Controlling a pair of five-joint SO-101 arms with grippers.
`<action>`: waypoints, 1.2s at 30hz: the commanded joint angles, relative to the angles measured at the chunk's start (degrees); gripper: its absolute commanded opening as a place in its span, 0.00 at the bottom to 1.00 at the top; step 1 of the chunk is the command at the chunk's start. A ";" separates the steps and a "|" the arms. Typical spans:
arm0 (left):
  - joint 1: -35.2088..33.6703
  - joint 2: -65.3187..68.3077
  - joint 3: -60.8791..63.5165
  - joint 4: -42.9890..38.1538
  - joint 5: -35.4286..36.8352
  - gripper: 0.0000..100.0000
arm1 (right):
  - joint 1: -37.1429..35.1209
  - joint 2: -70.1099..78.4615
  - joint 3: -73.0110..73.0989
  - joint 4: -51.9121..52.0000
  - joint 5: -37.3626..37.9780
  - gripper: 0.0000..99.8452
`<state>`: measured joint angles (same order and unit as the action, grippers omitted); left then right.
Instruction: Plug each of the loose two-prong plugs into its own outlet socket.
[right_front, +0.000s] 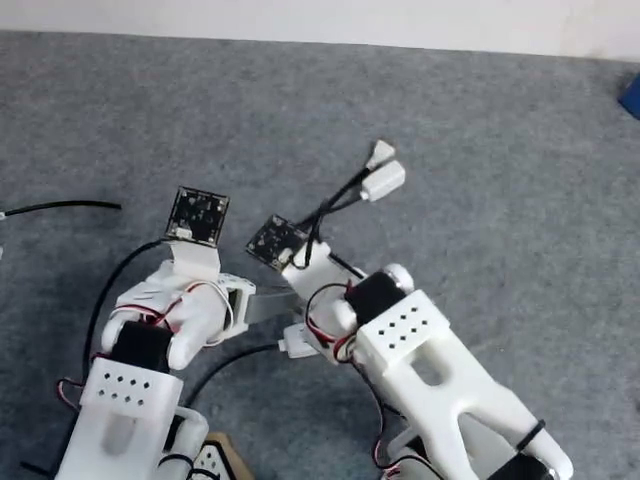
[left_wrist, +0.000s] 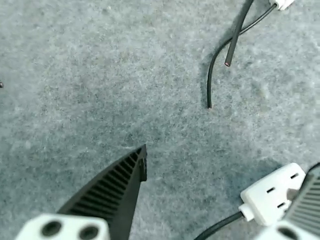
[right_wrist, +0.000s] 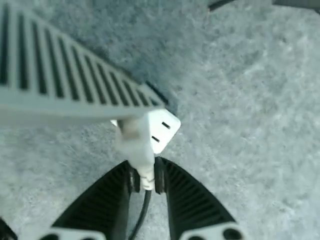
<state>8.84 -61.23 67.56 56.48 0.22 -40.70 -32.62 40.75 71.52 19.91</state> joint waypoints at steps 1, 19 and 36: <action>2.15 0.57 0.48 0.18 -0.09 0.46 | 1.19 -0.66 -9.71 3.38 -0.53 0.01; -5.23 0.22 1.19 -2.02 -0.09 0.46 | 1.27 0.04 -18.59 16.31 2.99 0.01; -12.35 0.57 2.59 -6.68 0.18 0.46 | 7.60 -0.04 -18.68 18.07 5.98 0.01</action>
<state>-3.12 -60.44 70.37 50.95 -0.13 -37.36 -32.62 24.84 89.27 23.69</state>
